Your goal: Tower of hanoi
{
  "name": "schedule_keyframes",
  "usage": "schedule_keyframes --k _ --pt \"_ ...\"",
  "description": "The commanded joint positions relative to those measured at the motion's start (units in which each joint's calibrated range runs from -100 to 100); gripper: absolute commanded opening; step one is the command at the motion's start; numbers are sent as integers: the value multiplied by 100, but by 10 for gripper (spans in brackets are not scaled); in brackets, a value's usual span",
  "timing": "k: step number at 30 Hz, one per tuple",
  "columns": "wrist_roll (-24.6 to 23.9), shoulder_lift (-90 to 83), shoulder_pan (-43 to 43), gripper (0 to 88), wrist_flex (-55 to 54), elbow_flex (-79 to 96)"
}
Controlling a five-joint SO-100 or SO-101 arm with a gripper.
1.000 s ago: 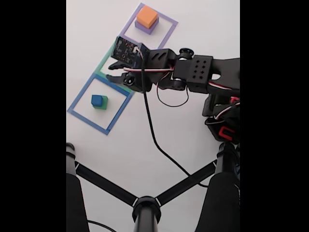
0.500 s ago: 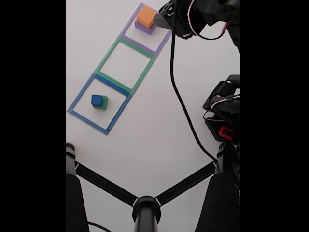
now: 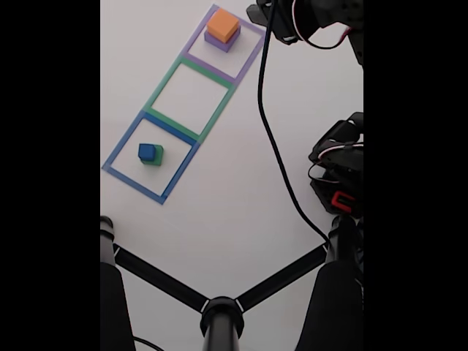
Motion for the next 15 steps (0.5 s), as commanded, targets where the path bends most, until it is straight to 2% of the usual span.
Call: schedule_keyframes --k 1,4,7,15 --pt "0 -566 243 64 -1035 1146" --pt "0 -694 357 107 -1885 2037" --pt "0 -838 487 214 -2946 3046" --pt "0 -967 982 327 -5511 5272"
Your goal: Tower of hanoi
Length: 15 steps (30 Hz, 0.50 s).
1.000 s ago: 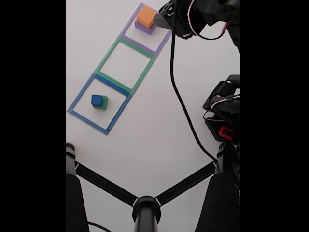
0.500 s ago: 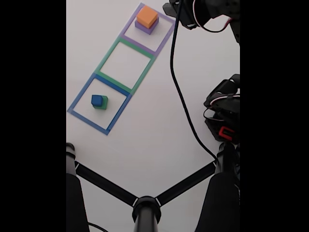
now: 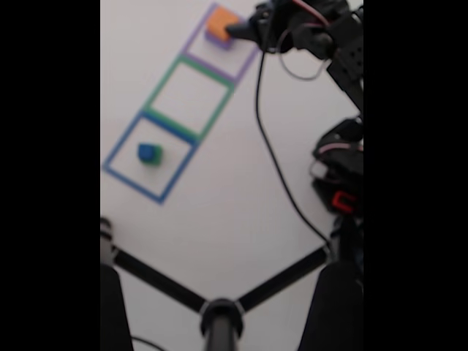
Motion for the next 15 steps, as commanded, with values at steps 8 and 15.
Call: schedule_keyframes --k 8,15 --pt "0 483 562 442 -3654 1980" --pt "0 1421 814 471 -5451 2534"
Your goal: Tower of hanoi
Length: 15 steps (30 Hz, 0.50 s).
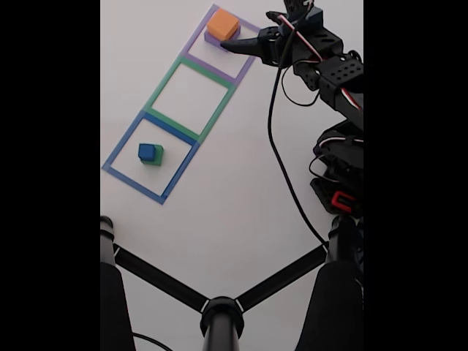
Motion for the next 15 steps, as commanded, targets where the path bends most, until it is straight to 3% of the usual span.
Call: schedule_keyframes --k 1,8,15 --pt "0 549 102 472 -1200 63" --pt "0 2199 79 470 -2891 -164" --pt "0 3289 -51 463 -3741 -473"
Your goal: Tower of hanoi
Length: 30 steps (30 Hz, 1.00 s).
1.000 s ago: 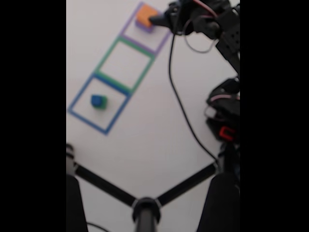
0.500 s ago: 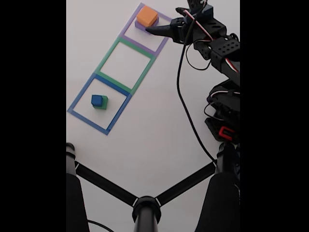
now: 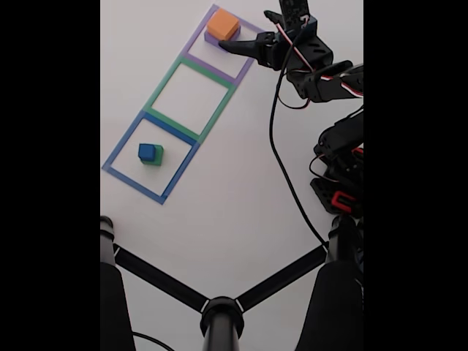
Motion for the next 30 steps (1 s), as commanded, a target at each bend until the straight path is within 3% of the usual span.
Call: schedule_keyframes --k 1,9,30 --pt "0 445 -147 462 -548 -397" --pt "0 1431 -369 458 -1155 -1005" --pt "0 2256 -620 425 -1163 -1860"
